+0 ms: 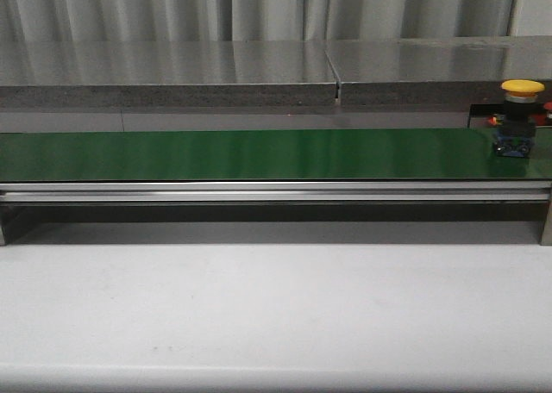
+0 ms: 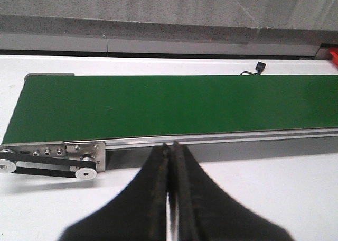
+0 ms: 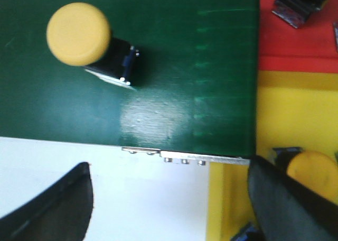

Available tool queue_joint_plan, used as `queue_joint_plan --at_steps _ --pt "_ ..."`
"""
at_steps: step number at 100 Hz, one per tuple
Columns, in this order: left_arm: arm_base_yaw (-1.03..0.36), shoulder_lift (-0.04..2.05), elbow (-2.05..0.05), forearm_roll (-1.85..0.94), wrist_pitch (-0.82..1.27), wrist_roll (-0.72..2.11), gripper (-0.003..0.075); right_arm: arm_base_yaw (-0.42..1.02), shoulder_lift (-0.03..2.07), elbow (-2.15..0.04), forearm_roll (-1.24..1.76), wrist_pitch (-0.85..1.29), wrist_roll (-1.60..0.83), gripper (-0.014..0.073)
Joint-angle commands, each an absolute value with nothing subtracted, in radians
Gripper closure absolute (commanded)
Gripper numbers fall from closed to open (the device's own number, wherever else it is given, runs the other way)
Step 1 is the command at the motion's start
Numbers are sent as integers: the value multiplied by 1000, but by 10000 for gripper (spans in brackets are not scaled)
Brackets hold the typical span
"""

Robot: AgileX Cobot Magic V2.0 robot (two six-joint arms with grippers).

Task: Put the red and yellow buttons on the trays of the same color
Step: 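Move the open right gripper back to the belt's end, then grasp the yellow button at the belt's end with the right gripper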

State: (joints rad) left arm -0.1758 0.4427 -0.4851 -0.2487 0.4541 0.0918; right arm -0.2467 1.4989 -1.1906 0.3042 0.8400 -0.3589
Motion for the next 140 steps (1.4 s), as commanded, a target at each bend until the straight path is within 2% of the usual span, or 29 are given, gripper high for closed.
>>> queue_joint_plan --at_steps 1,19,62,71,86,93,114,140 --pt "-186 447 -511 -265 385 91 739 -207 1479 -1211 322 753 -379 -2" --pt "-186 447 -511 -265 385 91 739 -140 1546 -1251 322 690 -379 -2" --pt "-186 447 -511 -265 385 91 739 -138 1782 -1483 274 711 -346 3" --pt "-186 447 -511 -265 385 91 739 -138 1824 -1516 216 754 -299 86" --pt "-186 447 -511 -265 385 91 739 -142 1843 -1528 166 814 -264 423" --pt "-186 447 -511 -265 385 91 739 -148 1841 -1528 166 823 -264 510" --pt "-186 447 -511 -265 385 91 739 -165 1812 -1530 169 864 -264 533" --pt "-186 447 -511 -265 385 91 739 -225 1654 -1527 169 938 -263 533"
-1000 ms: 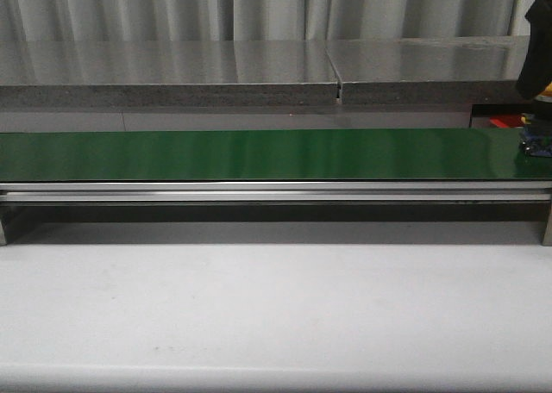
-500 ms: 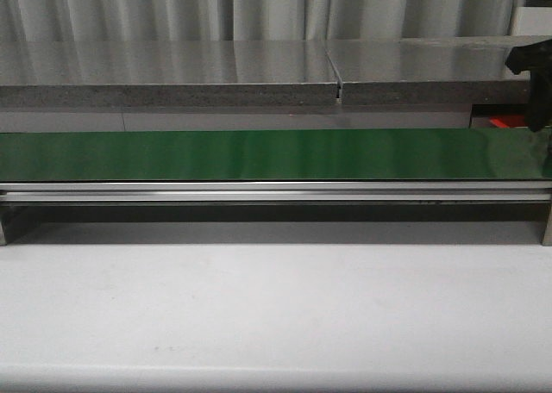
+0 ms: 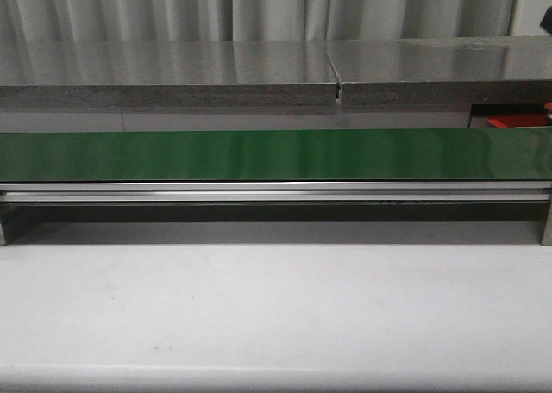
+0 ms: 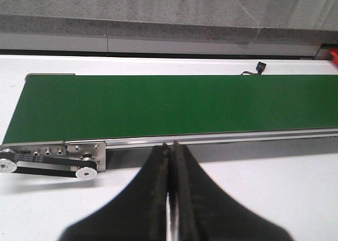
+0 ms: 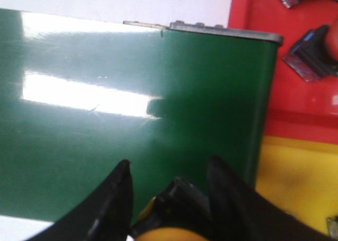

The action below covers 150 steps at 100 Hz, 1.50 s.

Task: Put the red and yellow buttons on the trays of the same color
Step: 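Grasp the yellow button at the belt's end with the right gripper, then lower the yellow button into the yellow tray with the right gripper, release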

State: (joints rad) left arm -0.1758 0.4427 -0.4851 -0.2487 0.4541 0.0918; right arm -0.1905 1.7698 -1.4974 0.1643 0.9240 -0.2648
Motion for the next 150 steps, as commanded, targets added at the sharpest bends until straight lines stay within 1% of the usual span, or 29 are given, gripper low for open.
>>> queue_joint_plan --at_steps 1,15,30,45,63,79,94,113,134,150 --pt "-186 447 -511 -265 385 91 739 -229 1644 -1527 169 941 -262 533" --pt "-186 447 -511 -265 385 91 739 -314 1545 -1492 176 982 -241 533" --pt "-186 447 -511 -265 385 91 739 -427 1441 -1397 182 974 -232 533" --pt "-186 447 -511 -265 385 91 739 -552 1374 -1278 245 892 -215 533" --pt "-186 447 -511 -265 385 91 739 -650 1372 -1119 300 778 -215 533" --pt "-186 447 -511 -265 385 91 739 -673 1378 -994 301 641 -215 533" --pt "-186 447 -511 -265 385 91 739 -673 1387 -938 301 534 -215 533" --pt "-186 447 -511 -265 385 91 739 -673 1469 -937 301 479 -215 533" --pt "-186 447 -511 -265 385 91 739 -673 1568 -937 301 469 -219 533" --pt "-186 447 -511 -265 385 91 739 -673 1599 -937 301 465 -219 533"
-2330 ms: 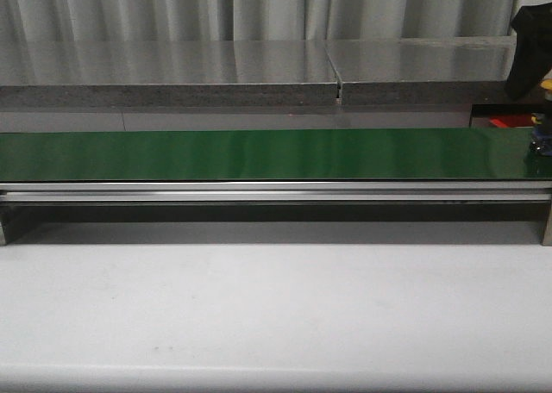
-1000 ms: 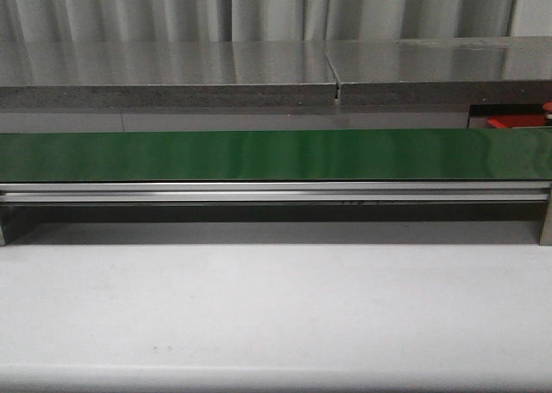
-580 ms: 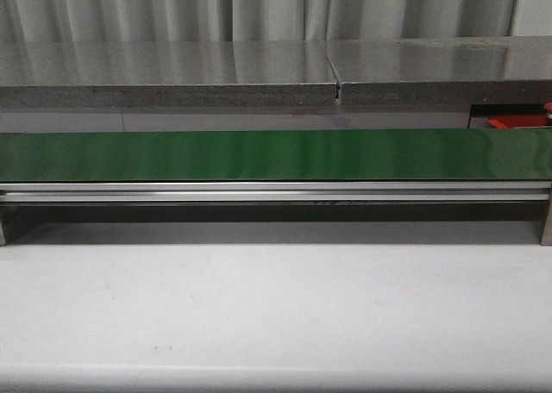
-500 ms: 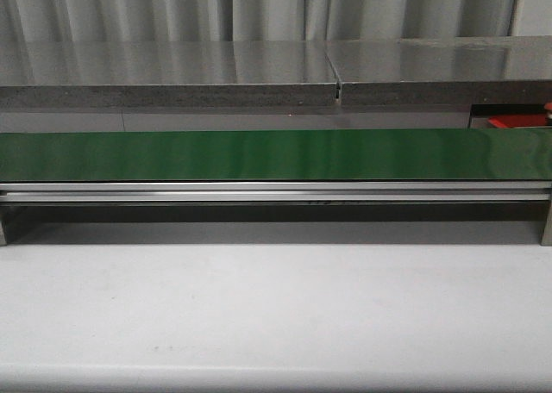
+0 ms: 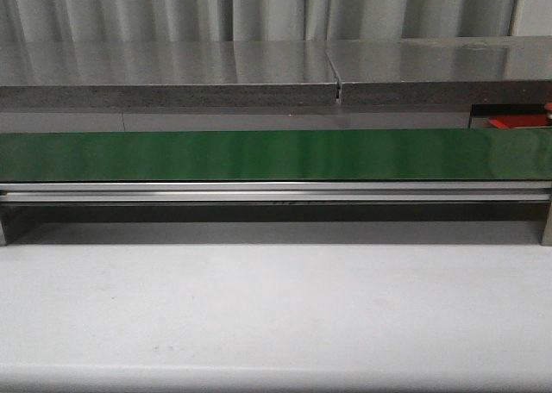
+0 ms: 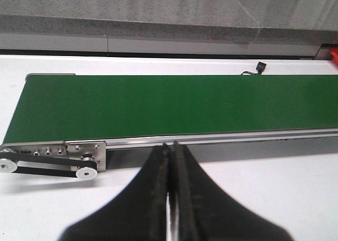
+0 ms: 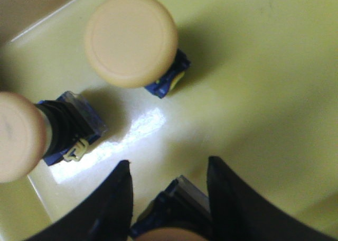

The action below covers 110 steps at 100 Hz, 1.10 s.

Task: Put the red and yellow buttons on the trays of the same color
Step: 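Lower the yellow button into the yellow tray with the right gripper, release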

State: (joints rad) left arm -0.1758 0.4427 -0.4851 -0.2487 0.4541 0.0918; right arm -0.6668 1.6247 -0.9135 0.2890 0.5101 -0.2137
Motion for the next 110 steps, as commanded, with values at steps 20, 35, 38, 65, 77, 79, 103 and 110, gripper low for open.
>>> queue_joint_plan --at_steps 20,35,38,65,77,79,103,110 --pt "-186 447 -511 -265 385 91 739 -673 1632 -937 301 459 -219 529" --pt "-186 447 -511 -265 385 91 739 -673 1645 -937 301 458 -219 464" --pt "-186 447 -511 -265 385 91 739 -673 1645 -937 301 458 -219 431" --pt "-186 447 -511 -265 385 91 739 -673 1635 -954 303 477 -219 79" --pt "-186 447 -511 -265 385 91 739 -671 1595 -979 324 501 -219 51" --pt "-186 447 -511 -265 385 91 739 -669 1584 -983 327 504 -219 51" --pt "-186 447 -511 -265 385 91 739 -590 1396 -1004 338 493 -219 51" --pt "-186 447 -511 -265 385 91 739 -545 1331 -1004 338 492 -227 51"
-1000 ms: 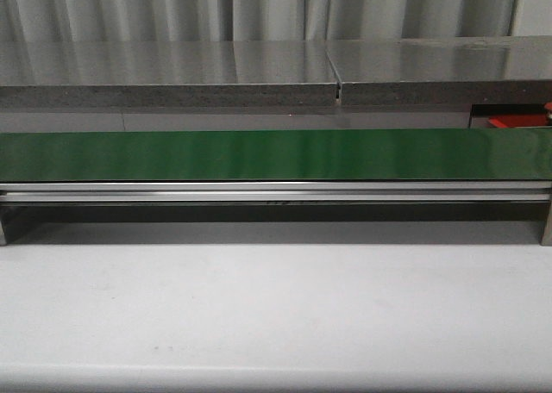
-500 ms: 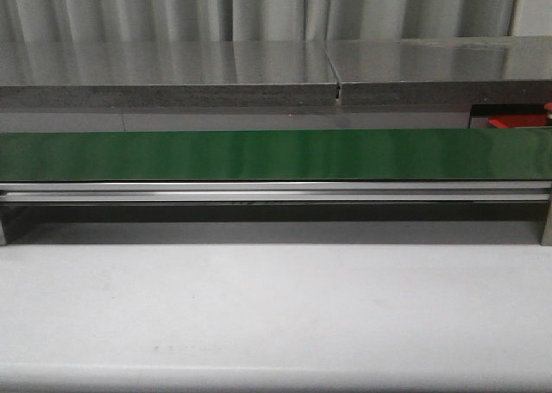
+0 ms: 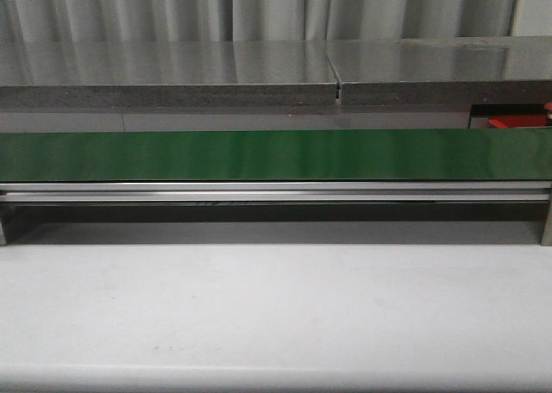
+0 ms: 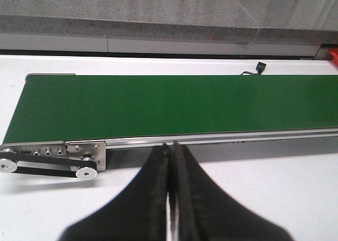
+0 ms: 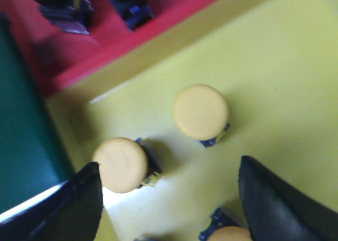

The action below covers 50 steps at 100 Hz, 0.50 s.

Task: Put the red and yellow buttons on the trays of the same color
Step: 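Lower the yellow button into the yellow tray with the right gripper, release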

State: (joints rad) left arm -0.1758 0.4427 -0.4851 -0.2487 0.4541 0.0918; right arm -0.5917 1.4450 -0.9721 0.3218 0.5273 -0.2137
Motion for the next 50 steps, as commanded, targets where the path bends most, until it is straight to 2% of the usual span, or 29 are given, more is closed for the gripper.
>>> queue_joint_plan --at_steps 1,31,50 --pt "-186 447 -511 -265 385 91 739 -540 1324 -1004 338 492 -229 51" --pt "-186 447 -511 -265 385 91 739 -281 1066 -989 337 542 -305 51" --pt "-186 447 -511 -265 385 91 739 -163 890 -888 332 553 -354 51"
